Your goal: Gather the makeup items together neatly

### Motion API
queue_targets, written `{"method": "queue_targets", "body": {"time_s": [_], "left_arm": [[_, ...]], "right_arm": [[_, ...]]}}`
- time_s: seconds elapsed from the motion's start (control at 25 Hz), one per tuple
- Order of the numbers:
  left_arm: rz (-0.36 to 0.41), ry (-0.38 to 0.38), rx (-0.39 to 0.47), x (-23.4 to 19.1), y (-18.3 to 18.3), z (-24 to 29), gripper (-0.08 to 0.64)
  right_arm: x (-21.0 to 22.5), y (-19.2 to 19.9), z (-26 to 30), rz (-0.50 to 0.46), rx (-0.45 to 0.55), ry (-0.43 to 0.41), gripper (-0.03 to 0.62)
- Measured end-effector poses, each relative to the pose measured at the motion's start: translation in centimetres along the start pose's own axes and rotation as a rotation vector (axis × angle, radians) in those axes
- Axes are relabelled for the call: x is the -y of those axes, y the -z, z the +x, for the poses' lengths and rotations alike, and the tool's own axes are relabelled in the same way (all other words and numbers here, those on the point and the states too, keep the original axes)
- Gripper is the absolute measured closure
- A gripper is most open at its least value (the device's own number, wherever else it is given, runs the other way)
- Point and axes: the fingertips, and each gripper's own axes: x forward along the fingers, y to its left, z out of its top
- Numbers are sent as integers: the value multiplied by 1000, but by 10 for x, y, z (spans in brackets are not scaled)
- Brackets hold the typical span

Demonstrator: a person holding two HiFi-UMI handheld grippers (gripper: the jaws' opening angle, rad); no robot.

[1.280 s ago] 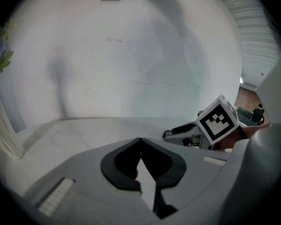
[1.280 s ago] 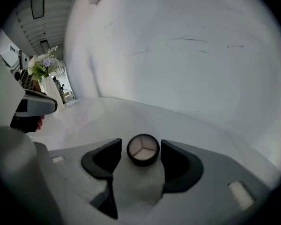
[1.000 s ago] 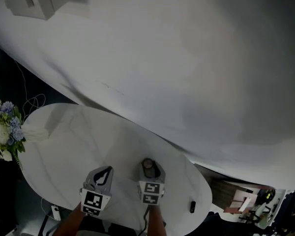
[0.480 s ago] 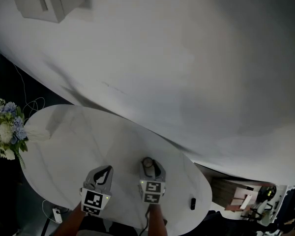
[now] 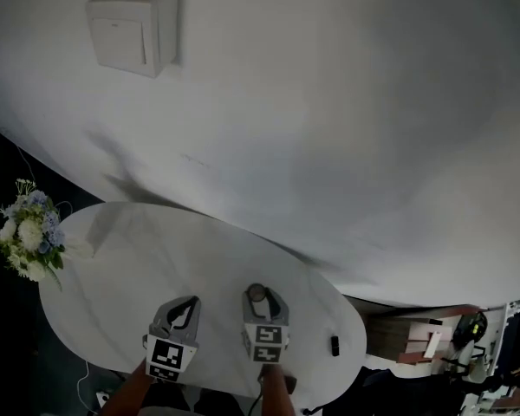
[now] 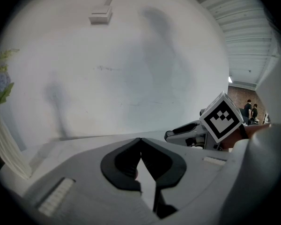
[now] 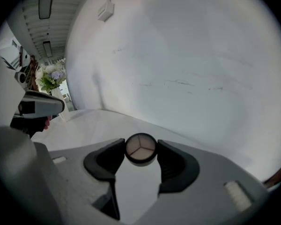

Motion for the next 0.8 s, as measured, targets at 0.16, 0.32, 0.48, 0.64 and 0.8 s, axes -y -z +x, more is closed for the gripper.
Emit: {"method": "queue_targets", "body": {"time_s": [0.16, 0.32, 0.48, 0.64, 0.8], "left_arm": [[26, 32, 50, 11, -15, -20, 551], [53, 65, 82, 23, -23, -41, 551], [81, 105, 119, 35, -30, -58, 551], [102, 143, 142, 45, -33, -75, 551], [124, 181, 147, 54, -30, -86, 551]], "right_arm": [[0, -5, -33, 8, 29, 46, 373], [-5, -4, -67, 24, 58, 92, 373], [-10, 0, -98, 43, 84, 137, 373], [-16, 6, -124, 54, 103, 176, 373], [-21, 12, -147, 65, 116, 219, 371]]}}
